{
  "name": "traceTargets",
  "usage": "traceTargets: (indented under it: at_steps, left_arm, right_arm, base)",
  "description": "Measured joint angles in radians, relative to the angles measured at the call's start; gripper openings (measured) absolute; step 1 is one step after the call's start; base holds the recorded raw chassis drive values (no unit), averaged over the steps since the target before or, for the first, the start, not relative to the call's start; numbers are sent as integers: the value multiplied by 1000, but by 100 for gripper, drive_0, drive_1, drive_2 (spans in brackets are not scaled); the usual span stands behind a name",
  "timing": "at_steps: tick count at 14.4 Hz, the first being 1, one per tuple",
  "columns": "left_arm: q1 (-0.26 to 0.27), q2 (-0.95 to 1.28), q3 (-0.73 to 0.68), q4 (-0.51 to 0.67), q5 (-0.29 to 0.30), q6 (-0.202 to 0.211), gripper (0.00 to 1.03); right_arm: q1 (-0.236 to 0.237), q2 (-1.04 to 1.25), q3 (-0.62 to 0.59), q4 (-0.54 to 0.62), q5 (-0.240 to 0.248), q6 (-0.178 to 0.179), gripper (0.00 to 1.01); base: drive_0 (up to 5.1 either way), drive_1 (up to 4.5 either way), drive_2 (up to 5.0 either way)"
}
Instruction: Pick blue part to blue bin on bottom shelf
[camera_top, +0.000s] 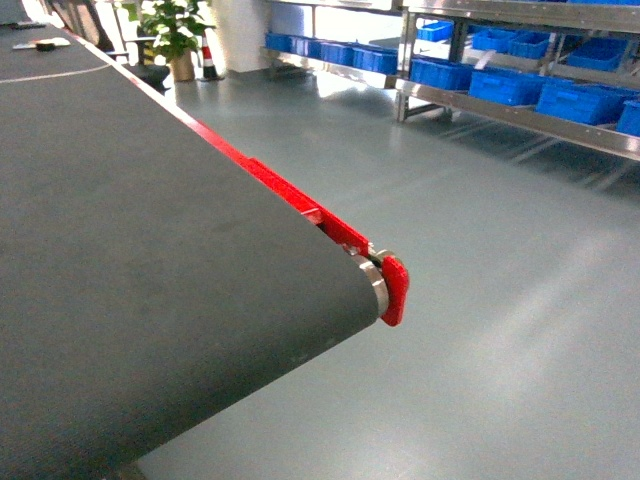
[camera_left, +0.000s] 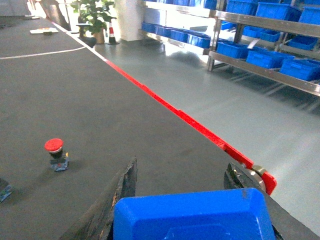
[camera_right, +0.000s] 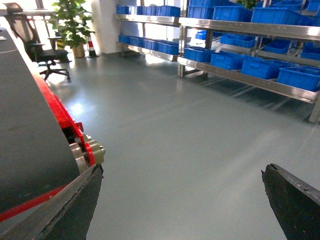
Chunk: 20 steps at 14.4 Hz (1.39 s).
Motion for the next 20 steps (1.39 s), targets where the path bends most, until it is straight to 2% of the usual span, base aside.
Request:
traceTargets:
  at_steps: [20]
  left_arm:
    - [0,0,0,0,0,0,44]
  right_arm:
    - [0,0,0,0,0,0,98]
  base:
    - [-163,-163,-163]
